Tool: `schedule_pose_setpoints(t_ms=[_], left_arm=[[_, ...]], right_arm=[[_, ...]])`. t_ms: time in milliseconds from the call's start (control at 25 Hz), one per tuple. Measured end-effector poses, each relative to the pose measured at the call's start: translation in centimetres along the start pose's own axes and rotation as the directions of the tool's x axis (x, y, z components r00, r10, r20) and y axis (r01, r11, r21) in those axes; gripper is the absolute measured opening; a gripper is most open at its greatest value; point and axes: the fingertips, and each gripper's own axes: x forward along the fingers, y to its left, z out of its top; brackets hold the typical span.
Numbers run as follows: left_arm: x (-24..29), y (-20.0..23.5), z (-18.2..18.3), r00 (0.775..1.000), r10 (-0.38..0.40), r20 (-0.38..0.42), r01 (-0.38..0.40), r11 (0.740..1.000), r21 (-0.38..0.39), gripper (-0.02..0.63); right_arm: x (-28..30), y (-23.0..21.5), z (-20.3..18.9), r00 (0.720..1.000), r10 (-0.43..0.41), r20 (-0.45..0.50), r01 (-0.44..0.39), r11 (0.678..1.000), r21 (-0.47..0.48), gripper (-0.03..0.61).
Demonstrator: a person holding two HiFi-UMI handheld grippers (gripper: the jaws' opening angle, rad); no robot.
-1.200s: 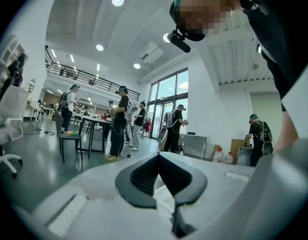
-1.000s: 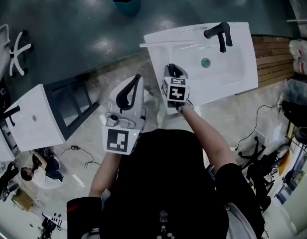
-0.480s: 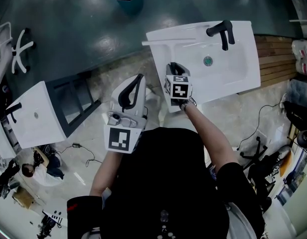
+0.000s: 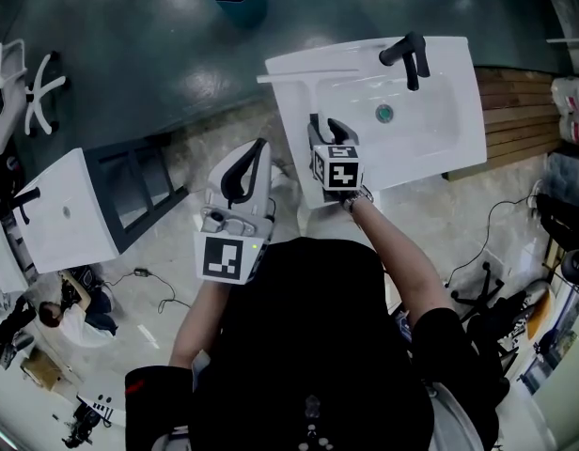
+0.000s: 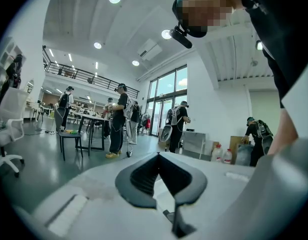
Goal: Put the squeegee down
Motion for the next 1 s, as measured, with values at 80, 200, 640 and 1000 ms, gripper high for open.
schedule_pose_setpoints(t_ms=[80,200,640,1000], left_arm=[[0.1,-0.8,-0.1,1.000,0.006,0.002,-0.006,1.000,-0.007,0.002],[0.4,-2.4,-0.1,1.000,0.008,0.007,-0.007,1.000,-0.005,0.002],[1.6,-8.8,0.6,0.999,0.035,0.040,-0.035,0.999,0.014,0.002],[1.2,-11.8,1.4,0.991,0.090,0.097,-0.093,0.995,0.033,0.002]], right_arm=[[-1.0,-0.8,0.2,1.000,0.000,0.010,0.000,1.000,-0.003,0.141],[-2.7,-2.1,0.7,1.000,0.003,0.027,-0.003,1.000,-0.002,0.068],[-9.5,-5.8,4.3,0.988,0.078,0.133,-0.070,0.995,-0.068,0.003],[-16.7,-6.9,9.5,0.942,0.186,0.279,-0.144,0.976,-0.165,0.003]])
